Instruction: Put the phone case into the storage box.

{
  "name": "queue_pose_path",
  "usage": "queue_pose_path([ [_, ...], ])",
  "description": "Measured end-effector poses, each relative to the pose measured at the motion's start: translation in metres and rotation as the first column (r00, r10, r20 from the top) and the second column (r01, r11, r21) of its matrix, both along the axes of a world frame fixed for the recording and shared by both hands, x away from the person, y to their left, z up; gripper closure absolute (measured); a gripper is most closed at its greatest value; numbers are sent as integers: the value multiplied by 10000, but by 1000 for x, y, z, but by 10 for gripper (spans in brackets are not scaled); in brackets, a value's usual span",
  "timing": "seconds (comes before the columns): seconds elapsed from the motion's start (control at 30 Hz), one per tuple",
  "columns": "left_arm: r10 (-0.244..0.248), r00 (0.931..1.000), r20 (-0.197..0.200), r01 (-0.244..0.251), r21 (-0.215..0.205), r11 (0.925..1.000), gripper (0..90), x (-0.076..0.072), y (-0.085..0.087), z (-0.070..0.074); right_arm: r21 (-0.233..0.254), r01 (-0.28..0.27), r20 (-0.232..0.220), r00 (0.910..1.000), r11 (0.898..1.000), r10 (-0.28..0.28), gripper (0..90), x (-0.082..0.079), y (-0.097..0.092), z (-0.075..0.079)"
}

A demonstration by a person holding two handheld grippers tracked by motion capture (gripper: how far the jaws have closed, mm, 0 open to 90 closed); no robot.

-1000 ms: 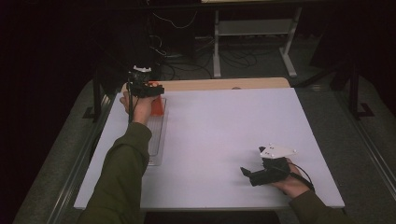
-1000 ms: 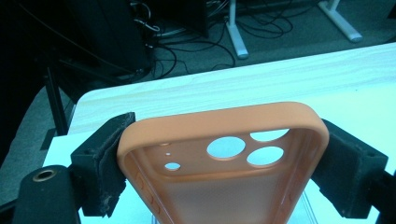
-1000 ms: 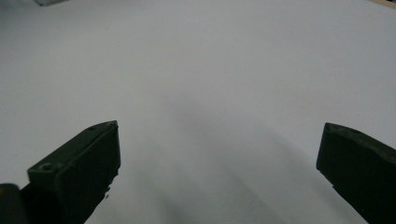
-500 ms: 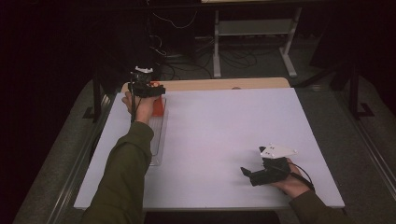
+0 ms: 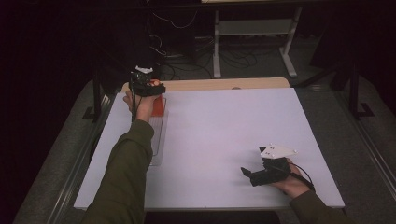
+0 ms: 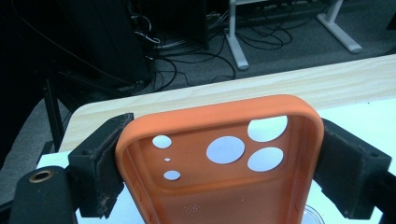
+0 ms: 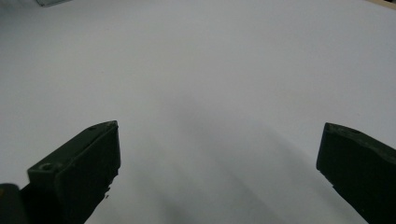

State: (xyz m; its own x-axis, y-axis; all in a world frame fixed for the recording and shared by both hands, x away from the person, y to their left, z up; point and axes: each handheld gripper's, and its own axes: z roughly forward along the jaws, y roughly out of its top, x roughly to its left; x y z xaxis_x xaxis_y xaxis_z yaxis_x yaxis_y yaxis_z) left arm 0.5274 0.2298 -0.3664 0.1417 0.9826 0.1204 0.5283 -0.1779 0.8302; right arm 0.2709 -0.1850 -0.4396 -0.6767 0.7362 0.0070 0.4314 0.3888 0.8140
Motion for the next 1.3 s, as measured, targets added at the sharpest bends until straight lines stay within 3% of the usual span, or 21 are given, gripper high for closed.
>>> queue_pose_path([
  [0.4, -351, 9988, 345, 357, -166, 9992, 120, -1, 2, 2, -12, -35, 28, 10000, 10000, 35, 0, 0, 0, 0],
  [0.83, -943, 9922, 819, 988, -523, 9937, 21, -7, 9, 13, -1, -34, 54, 10000, 10000, 34, 0, 0, 0, 0],
  [1.0, -1346, 9876, 808, 1403, -699, 9876, 0, -11, 14, 17, 2, -21, 51, 10000, 10000, 21, 0, 0, 0, 0],
  [1.07, -1643, 9838, 711, 1684, -566, 9841, 0, -14, 16, 20, 17, 11, 66, 10000, 10000, -11, 0, 0, 0, 0],
  [1.13, -1808, 9804, 779, 1869, -791, 9792, 0, -16, 17, 21, 19, 36, -4, 10000, 10000, -36, 0, -1, 0, 0],
  [1.3, -2341, 9698, 692, 2392, -785, 9678, 0, -23, 22, 28, -4, 51, 12, 10000, 10000, -51, 0, -1, 0, 1],
])
